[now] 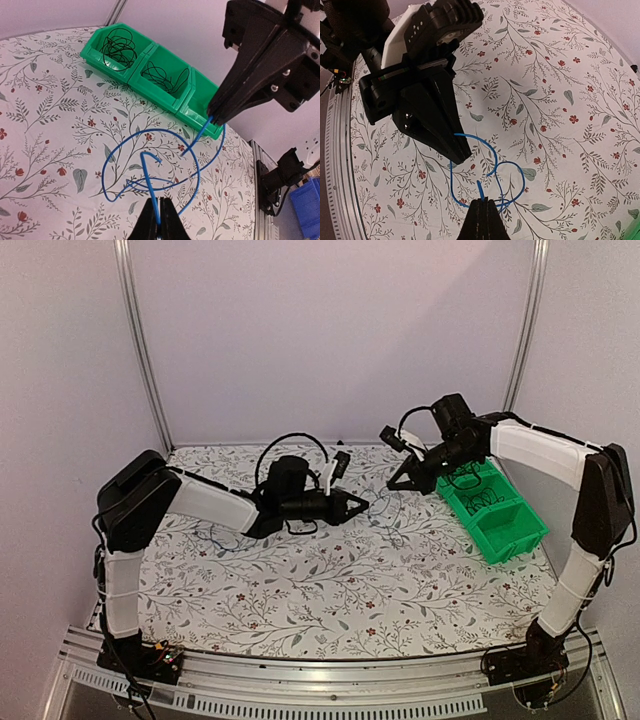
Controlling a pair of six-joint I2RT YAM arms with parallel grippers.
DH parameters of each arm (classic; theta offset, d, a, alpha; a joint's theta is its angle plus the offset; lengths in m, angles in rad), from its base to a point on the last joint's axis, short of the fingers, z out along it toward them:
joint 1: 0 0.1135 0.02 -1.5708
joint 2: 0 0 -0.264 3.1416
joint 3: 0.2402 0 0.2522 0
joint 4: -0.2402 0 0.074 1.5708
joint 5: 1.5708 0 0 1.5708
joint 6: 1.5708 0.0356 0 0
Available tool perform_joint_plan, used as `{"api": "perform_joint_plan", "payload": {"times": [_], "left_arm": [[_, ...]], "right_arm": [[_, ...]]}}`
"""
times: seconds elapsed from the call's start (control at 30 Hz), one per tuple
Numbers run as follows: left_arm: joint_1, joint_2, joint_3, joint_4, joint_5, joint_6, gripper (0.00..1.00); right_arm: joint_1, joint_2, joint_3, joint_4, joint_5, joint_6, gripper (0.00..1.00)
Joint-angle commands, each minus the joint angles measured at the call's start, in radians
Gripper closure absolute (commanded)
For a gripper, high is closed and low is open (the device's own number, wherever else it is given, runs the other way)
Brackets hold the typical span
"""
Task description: Untangle the cables
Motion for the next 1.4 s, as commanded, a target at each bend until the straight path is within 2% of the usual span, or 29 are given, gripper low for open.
{"api": "perform_joint_plan", "payload": {"times": [0.0,0.07,0.2,0.3,0.53,0.83,0.87,0.93,1.07,1.1,1.23,1.37], "left_arm": [[-0.008,-0.017,0.045,-0.016,0.023,-0.004,1.00],[-0.008,-0.011,0.053,-0.016,0.035,-0.015,1.00],[-0.007,0.003,0.065,-0.008,0.056,-0.038,1.00],[-0.006,0.008,0.069,-0.004,0.064,-0.052,1.00],[0.010,0.021,0.069,0.024,0.093,-0.101,1.00],[0.041,0.043,0.052,0.124,0.166,-0.221,1.00],[0.043,0.045,0.053,0.123,0.168,-0.223,1.00],[0.043,0.045,0.054,0.122,0.168,-0.225,1.00],[0.049,0.036,0.048,0.113,0.160,-0.230,1.00],[0.052,0.030,0.045,0.106,0.155,-0.227,0.96],[0.071,-0.010,0.018,0.060,0.127,-0.201,0.76],[0.096,-0.060,-0.022,0.032,0.094,-0.163,0.66]], "right_arm": [[0.007,0.022,-0.012,-0.010,-0.029,-0.014,0.98],[0.012,0.025,-0.015,-0.013,-0.031,-0.025,0.92],[0.035,0.039,-0.013,-0.027,-0.034,-0.049,0.68],[0.051,0.051,-0.014,-0.039,-0.034,-0.066,0.60],[0.081,0.049,-0.040,-0.042,-0.018,-0.109,0.51],[0.146,0.005,-0.134,0.069,0.185,-0.184,0.43],[0.155,0.003,-0.141,0.088,0.212,-0.189,0.44],[0.166,0.001,-0.146,0.123,0.259,-0.188,0.52],[0.167,-0.005,-0.138,0.160,0.316,-0.153,0.91],[0.168,-0.016,-0.138,0.163,0.335,-0.154,0.98],[0.150,-0.068,-0.123,0.153,0.386,-0.176,1.00],[0.085,-0.129,-0.064,0.101,0.367,-0.180,1.00]]}}
